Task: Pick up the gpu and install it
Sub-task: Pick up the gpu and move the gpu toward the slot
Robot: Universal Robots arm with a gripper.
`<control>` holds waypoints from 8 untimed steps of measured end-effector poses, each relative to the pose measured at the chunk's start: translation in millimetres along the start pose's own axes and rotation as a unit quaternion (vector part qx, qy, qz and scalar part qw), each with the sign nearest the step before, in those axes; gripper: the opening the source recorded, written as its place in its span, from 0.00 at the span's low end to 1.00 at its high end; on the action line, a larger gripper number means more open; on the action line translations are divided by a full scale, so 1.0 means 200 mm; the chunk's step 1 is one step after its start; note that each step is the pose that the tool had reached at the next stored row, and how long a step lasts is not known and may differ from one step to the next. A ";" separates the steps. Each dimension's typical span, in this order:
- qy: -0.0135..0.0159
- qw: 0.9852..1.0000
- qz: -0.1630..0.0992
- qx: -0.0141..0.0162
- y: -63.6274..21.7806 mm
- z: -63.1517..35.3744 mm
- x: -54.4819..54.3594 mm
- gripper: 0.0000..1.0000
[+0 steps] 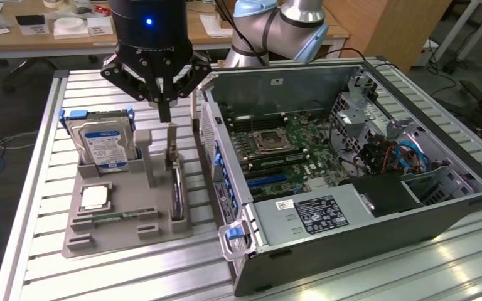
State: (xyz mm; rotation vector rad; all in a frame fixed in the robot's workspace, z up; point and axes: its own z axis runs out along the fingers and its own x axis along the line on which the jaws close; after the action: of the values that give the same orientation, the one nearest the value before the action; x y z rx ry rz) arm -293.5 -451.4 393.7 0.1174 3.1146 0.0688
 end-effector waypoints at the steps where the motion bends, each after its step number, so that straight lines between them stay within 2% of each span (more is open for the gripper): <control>1: 0.000 1.000 0.000 0.000 0.000 0.000 0.00 0.11; 6: 0.000 1.000 0.000 0.000 0.000 0.000 0.00 0.11; 7: 0.000 1.000 0.000 0.000 0.000 0.000 0.00 0.17; 8: 0.000 1.000 0.000 0.000 0.000 0.000 0.00 0.17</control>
State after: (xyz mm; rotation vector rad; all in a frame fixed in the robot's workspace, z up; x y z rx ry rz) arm -293.5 -451.4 393.7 0.1174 3.1147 0.0687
